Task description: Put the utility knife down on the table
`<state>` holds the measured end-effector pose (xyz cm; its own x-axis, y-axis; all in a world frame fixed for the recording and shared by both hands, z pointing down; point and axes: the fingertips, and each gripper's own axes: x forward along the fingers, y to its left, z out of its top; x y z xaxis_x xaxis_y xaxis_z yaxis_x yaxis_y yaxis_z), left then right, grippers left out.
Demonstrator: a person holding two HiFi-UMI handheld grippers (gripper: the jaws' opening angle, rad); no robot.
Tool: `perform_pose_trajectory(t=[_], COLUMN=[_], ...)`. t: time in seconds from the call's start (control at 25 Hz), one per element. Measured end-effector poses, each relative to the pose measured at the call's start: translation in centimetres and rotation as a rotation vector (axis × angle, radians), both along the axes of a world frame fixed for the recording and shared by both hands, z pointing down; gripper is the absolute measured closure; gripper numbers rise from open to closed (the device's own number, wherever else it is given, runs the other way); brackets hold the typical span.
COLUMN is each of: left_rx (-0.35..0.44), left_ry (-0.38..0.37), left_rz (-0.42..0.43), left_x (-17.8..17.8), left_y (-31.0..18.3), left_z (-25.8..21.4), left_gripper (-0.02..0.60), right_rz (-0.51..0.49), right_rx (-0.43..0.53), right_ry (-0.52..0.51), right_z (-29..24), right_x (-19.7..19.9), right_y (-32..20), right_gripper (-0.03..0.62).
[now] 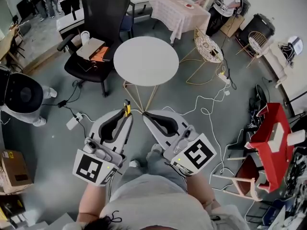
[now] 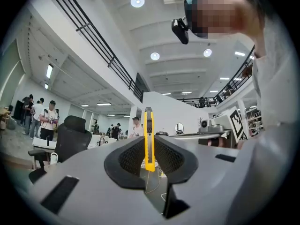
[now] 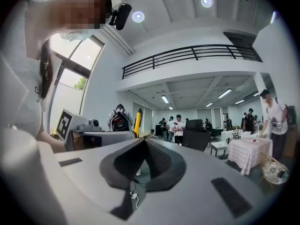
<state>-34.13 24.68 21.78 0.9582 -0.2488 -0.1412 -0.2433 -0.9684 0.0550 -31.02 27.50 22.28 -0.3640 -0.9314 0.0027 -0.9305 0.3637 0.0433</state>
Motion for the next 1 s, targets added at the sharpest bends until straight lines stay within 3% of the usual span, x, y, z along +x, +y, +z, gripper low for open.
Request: perform_pose_trajectory(t=[0.28, 0.52, 0.76, 1.0], left_rx=[-0.007, -0.011, -0.015, 0.006], left_ry=[0.006, -0.007, -0.010, 0.005], left_rz=[0.012, 0.015, -0.017, -0.065], left_x=[-0.5, 1.5, 5.0, 11.1], left_y=[0.0, -0.7, -3.3, -5.6], left_z=[0.4, 1.0, 0.7, 0.2], left_gripper=[0.515, 0.515, 0.515, 0.515], right_rz=[0.017, 0.009, -0.024, -0.090], right_rx=[0.017, -0.012, -0.005, 0.012], right_ry=[-0.015, -0.017, -0.023, -0.009], right_z=[-0.1, 0.5, 0.2, -0.2], right_x=[-0.4, 1.9, 5.4, 11.4], right_y=[0.1, -0.3, -3.0, -5.6], right_gripper=[0.586, 0.586, 0.586, 0.586])
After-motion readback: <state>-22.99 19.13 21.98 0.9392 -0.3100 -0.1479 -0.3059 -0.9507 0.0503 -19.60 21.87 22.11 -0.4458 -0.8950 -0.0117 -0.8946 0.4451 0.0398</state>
